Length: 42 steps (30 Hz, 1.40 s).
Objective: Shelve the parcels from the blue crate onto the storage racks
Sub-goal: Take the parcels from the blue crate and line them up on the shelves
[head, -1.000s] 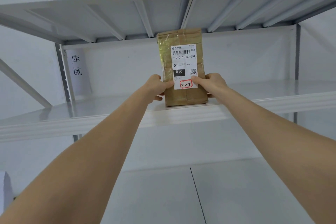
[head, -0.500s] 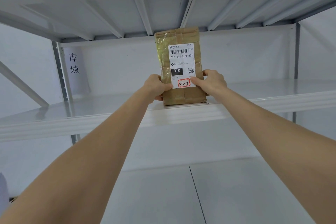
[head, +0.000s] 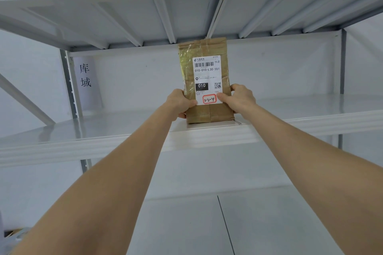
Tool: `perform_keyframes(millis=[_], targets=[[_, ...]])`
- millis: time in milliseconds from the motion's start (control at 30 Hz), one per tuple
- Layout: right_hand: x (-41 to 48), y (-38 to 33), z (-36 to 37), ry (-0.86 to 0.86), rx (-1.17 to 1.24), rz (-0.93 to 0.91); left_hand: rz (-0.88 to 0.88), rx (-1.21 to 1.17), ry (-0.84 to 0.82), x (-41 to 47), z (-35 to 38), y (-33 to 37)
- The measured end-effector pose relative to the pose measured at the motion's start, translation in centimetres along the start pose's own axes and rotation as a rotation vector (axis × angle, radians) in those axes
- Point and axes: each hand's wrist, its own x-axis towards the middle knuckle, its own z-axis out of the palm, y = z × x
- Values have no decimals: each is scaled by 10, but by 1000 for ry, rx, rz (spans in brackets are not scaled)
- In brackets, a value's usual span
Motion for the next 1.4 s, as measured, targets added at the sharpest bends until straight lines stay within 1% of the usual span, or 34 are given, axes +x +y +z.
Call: perform_keyframes(millis=[533, 1400], targets=[[20, 3, 13, -24, -38, 2, -12, 13, 10, 23, 2, -8], [26, 3, 21, -50, -11, 33, -9, 38, -20, 18, 2, -5]])
